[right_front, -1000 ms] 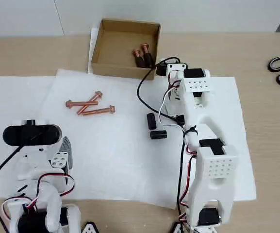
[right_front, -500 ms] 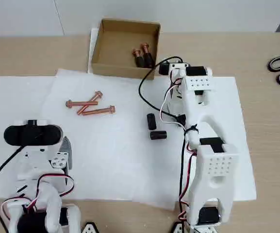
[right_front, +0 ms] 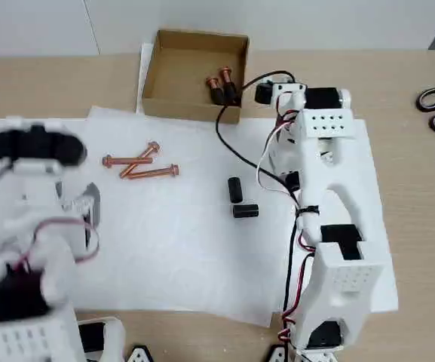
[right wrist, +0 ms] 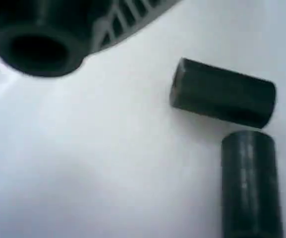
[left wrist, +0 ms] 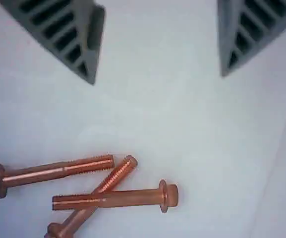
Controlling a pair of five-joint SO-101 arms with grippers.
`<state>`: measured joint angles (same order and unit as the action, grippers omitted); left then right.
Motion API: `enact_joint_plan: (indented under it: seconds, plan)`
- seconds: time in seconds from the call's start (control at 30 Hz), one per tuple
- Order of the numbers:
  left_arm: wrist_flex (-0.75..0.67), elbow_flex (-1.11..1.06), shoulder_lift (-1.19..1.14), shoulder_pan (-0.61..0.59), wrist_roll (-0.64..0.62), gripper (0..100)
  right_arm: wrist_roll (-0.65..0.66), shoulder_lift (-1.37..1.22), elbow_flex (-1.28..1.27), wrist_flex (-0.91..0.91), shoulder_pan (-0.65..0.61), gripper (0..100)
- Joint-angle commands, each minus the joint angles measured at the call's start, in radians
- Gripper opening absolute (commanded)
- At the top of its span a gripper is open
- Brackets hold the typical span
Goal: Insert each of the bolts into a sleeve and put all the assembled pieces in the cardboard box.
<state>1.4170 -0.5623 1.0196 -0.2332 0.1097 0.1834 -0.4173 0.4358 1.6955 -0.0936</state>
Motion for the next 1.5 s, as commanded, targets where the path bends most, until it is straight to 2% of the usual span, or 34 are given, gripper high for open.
enact_joint_plan:
  seconds: [0.0, 0.33, 0.47, 0.87, 1.0, 1.33, 1.47]
  plan:
    - [0.014, 0.179, -0.242, 0.006, 0.020, 16, 0.009, 0.088, 0.043, 0.018, 0.044, 0.4]
    - [0.011, 0.328, -0.789, 0.265, 0.519, 16, 0.008, 0.090, 0.043, 0.030, 0.068, 0.4]
    - [0.008, 0.395, -0.964, 0.295, 0.644, 16, 0.008, 0.090, 0.043, 0.030, 0.068, 0.4]
    - [0.015, 0.771, -1.392, 0.305, 0.760, 16, 0.005, 0.090, 0.043, 0.030, 0.062, 0.4]
    - [0.015, 0.816, -1.456, 0.315, 0.799, 16, 0.005, 0.090, 0.043, 0.030, 0.062, 0.4]
    - [0.014, 0.860, -1.560, 0.322, 0.802, 15, 0.005, 0.090, 0.043, 0.030, 0.062, 0.4]
    - [0.009, 0.860, -1.583, 0.327, 0.801, 8, 0.005, 0.090, 0.043, 0.030, 0.062, 0.4]
